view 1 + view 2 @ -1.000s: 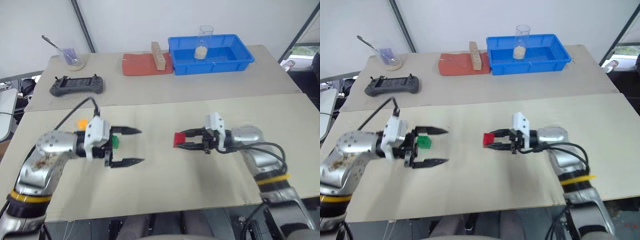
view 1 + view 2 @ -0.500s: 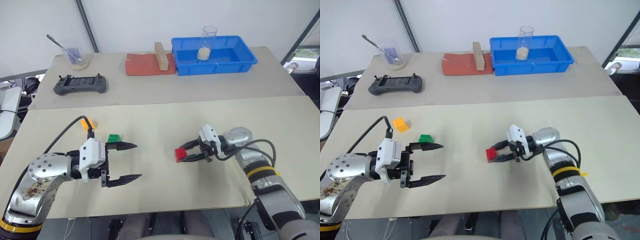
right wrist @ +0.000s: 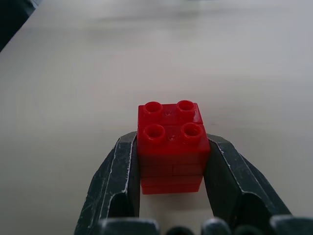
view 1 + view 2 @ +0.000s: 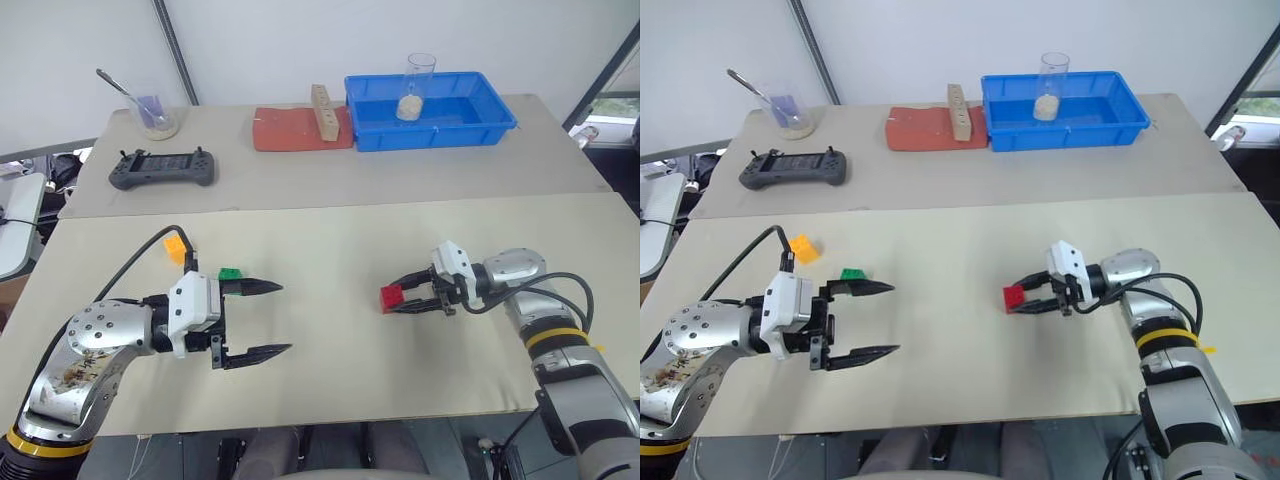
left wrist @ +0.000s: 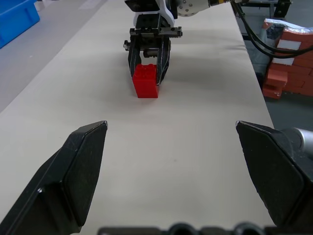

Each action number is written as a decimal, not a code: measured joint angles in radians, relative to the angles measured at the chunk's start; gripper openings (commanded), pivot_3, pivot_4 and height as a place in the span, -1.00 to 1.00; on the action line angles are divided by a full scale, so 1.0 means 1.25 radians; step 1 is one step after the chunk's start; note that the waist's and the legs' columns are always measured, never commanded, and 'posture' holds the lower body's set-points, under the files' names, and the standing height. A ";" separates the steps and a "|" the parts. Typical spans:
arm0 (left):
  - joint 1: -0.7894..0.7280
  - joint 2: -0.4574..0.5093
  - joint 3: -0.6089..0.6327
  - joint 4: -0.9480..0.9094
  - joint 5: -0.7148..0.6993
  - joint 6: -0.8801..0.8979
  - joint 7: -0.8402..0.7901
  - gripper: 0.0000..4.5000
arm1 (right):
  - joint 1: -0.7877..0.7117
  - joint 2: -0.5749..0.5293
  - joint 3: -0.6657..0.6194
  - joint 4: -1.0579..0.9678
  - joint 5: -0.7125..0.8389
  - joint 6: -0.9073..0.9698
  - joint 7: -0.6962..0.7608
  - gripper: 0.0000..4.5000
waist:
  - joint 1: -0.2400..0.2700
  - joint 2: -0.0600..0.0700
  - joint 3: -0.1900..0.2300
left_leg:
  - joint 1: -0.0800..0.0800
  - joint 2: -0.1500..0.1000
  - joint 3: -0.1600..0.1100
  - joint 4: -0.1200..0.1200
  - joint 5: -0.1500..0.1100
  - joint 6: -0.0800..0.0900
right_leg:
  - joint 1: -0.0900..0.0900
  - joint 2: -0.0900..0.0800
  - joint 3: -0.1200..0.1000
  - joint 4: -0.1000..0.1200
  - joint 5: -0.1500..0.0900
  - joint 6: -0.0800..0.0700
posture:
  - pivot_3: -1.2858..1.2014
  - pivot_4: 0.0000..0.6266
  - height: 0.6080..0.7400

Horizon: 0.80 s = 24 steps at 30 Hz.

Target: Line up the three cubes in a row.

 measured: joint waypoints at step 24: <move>0.199 -0.127 0.086 -0.018 0.055 -0.034 0.188 1.00 | 0.057 -0.173 -0.038 -0.236 0.123 0.215 -0.016 0.99 | -0.001 0.000 0.000 | -0.002 0.002 0.002 0.001 -0.003 -0.002 | -0.002 -0.003 0.001 0.000 0.000 -0.001 | 0.03 -0.52 1.00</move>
